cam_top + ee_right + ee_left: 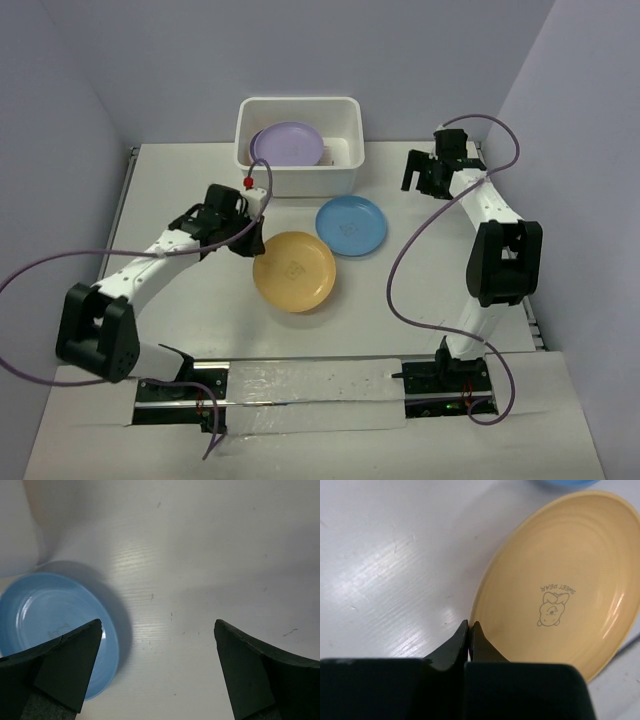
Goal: Place the plates into the plastic bin on the countertop
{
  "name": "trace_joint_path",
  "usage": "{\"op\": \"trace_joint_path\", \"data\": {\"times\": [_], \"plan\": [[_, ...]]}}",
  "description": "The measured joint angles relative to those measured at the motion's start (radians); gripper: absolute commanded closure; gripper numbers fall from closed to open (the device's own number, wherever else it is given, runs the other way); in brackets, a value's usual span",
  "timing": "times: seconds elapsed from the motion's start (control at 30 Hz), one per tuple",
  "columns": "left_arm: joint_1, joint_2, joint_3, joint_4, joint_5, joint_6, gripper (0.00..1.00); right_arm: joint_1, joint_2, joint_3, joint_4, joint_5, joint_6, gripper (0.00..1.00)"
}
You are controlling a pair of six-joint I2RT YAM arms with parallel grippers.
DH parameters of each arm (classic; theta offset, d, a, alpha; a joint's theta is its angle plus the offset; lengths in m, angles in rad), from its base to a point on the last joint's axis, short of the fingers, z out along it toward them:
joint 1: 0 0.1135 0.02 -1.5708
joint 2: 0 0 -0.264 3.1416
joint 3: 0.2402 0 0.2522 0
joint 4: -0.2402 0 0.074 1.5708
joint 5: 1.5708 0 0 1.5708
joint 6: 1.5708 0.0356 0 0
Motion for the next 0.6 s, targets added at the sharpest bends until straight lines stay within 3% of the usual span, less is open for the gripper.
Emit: {"op": "trace_joint_path", "data": {"times": [0.17,0.3,0.43,0.6], "plan": [[0.013,-0.145,0.173,-0.086,0.096,0.086,1.00,-0.022,0.087,0.008,-0.008,-0.037,-0.021,0.00],[0.041,-0.120,0.402,-0.084,0.143,0.062,1.00,-0.025,0.113,0.011,-0.019,-0.071,-0.038,0.00],[0.088,0.042,0.686,-0.089,0.109,-0.040,1.00,-0.025,0.117,0.023,-0.019,-0.109,-0.051,0.00],[0.114,0.369,1.075,-0.062,-0.087,-0.140,1.00,-0.017,0.131,0.034,-0.016,-0.129,-0.054,0.00]]}}
